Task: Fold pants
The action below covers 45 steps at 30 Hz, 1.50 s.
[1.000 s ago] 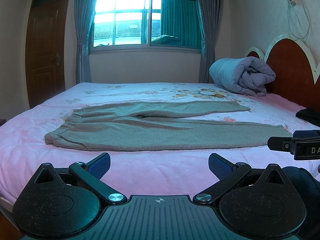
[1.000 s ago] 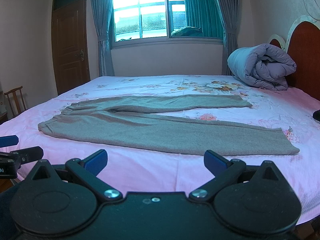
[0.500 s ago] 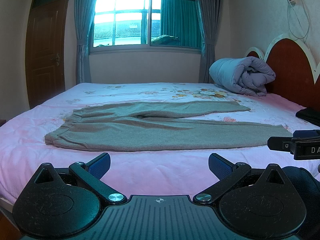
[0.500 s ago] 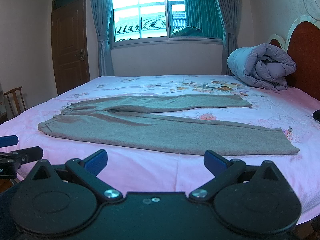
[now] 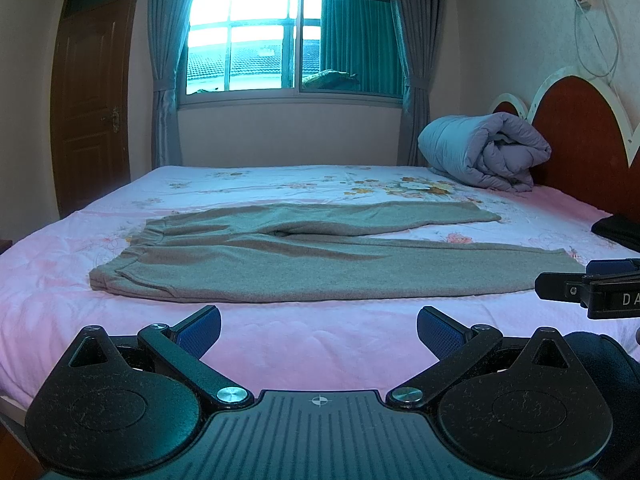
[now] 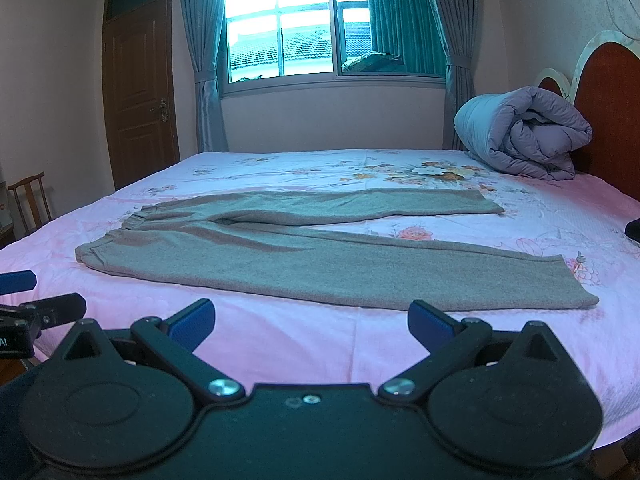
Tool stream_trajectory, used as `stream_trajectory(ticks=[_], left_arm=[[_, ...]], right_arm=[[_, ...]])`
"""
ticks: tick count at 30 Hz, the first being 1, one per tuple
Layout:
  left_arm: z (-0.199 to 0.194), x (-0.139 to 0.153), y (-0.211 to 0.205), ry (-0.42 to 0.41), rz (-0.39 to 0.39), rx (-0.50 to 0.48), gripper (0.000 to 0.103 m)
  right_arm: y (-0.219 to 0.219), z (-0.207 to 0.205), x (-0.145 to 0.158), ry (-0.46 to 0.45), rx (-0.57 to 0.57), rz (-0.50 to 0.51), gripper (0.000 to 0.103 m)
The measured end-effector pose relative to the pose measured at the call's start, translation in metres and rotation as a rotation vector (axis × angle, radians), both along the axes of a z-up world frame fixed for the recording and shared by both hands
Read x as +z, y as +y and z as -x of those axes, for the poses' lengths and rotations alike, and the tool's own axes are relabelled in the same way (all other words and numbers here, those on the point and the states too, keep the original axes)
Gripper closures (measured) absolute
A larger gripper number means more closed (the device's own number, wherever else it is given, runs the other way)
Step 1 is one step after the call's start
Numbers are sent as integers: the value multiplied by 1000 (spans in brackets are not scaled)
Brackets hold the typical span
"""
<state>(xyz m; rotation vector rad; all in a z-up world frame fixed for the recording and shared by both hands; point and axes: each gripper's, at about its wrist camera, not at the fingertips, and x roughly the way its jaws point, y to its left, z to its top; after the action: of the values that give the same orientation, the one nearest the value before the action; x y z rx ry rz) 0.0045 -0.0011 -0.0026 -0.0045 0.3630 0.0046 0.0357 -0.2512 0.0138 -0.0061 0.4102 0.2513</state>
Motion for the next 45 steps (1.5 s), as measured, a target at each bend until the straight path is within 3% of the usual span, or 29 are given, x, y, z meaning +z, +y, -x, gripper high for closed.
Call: stream_trajectory(ticks=[19, 26, 32, 38, 42, 45], left_arm=[[-1, 0, 3, 13, 0, 9, 0], [-19, 13, 33, 44, 43, 22, 0], [-86, 42, 92, 47, -22, 52, 0], [-176, 72, 174, 12, 9, 82, 0], [-256, 66, 228, 53, -9, 116, 0], [-312, 46, 262, 111, -14, 159, 0]], right_arm=[[0, -1, -1, 5, 2, -1, 6], [-27, -31, 11, 52, 52, -135, 6], [-51, -87, 54, -23, 45, -113, 6], [-60, -161, 94, -71, 22, -100, 6], [-45, -223, 99, -66, 22, -86, 6], [-27, -278, 88, -31, 22, -73, 6]])
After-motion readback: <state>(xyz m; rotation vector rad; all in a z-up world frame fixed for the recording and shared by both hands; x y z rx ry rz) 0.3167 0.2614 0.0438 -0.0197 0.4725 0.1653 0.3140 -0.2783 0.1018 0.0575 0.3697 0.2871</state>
